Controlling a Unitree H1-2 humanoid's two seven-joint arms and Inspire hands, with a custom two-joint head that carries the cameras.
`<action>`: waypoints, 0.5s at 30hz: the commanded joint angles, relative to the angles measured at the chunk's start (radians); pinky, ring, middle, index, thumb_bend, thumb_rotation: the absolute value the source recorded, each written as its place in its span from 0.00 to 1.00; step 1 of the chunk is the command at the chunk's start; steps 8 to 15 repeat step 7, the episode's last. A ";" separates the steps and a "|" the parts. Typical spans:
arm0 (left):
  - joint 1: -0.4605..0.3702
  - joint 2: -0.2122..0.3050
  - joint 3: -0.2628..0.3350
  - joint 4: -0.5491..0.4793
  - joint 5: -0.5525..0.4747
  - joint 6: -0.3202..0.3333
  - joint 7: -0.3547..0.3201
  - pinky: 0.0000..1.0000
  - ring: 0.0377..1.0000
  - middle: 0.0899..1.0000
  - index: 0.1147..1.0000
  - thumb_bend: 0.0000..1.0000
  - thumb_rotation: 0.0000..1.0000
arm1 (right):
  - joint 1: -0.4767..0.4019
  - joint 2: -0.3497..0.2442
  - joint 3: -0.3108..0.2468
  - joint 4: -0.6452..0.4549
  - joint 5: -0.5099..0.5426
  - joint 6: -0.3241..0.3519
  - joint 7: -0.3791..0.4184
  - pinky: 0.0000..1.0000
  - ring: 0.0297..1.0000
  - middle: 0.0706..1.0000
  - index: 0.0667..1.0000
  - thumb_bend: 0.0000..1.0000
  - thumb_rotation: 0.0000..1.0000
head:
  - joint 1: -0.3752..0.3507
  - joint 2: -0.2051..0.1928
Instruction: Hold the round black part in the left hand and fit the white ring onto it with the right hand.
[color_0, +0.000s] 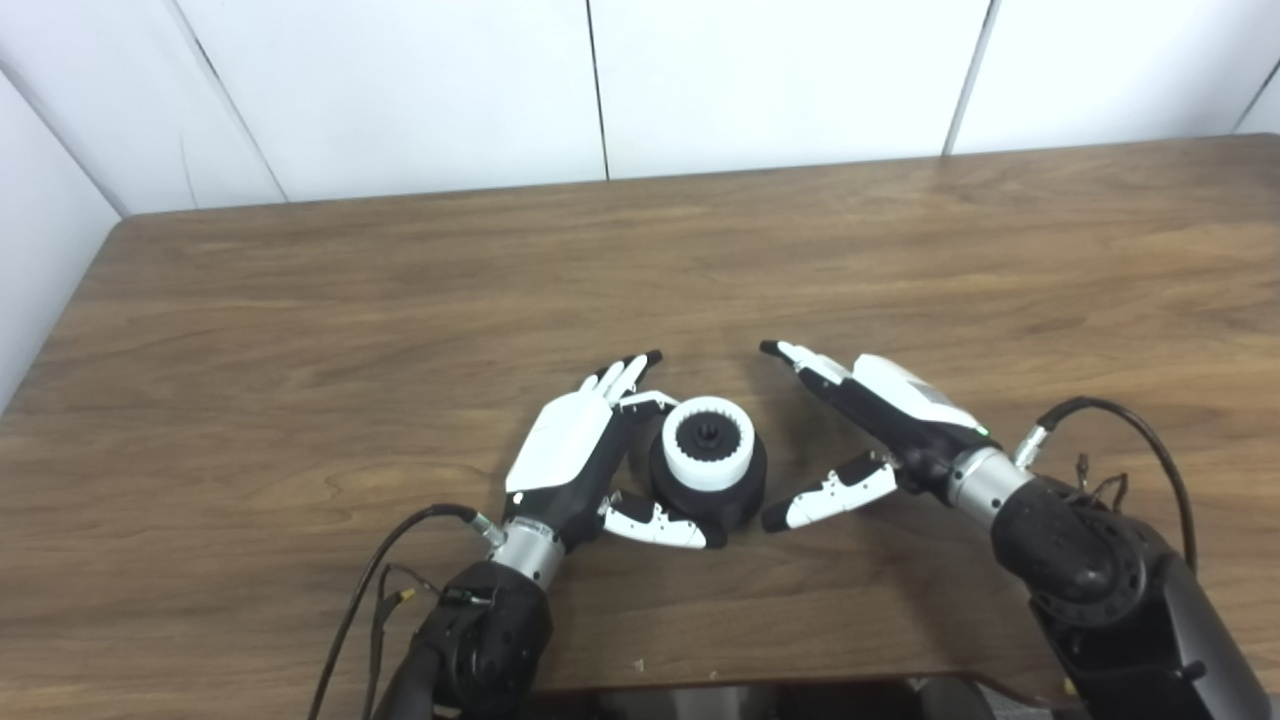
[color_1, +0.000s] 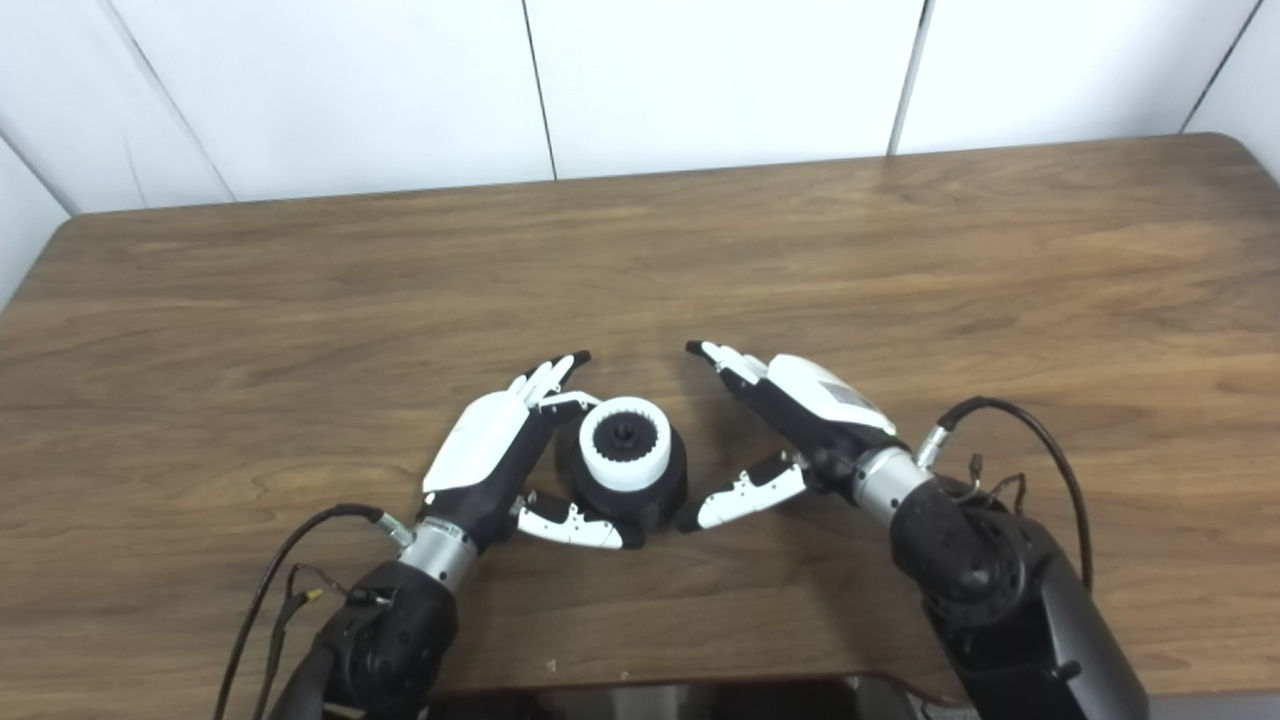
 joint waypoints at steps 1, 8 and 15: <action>-0.043 0.000 0.003 -0.031 0.011 -0.016 0.011 1.00 1.00 0.99 0.57 0.95 0.39 | -0.035 -0.006 -0.025 -0.012 0.010 -0.009 -0.027 0.95 1.00 1.00 1.00 1.00 0.43 | 0.000 0.001; -0.042 0.005 0.006 -0.035 0.004 -0.022 0.012 1.00 1.00 0.99 0.57 0.95 0.38 | -0.034 -0.005 -0.061 -0.008 0.017 0.005 -0.041 0.99 1.00 1.00 1.00 1.00 0.42 | -0.018 -0.006; -0.042 0.005 0.006 -0.035 0.004 -0.022 0.012 1.00 1.00 0.99 0.57 0.95 0.38 | -0.034 -0.005 -0.061 -0.008 0.017 0.005 -0.041 0.99 1.00 1.00 1.00 1.00 0.42 | -0.018 -0.006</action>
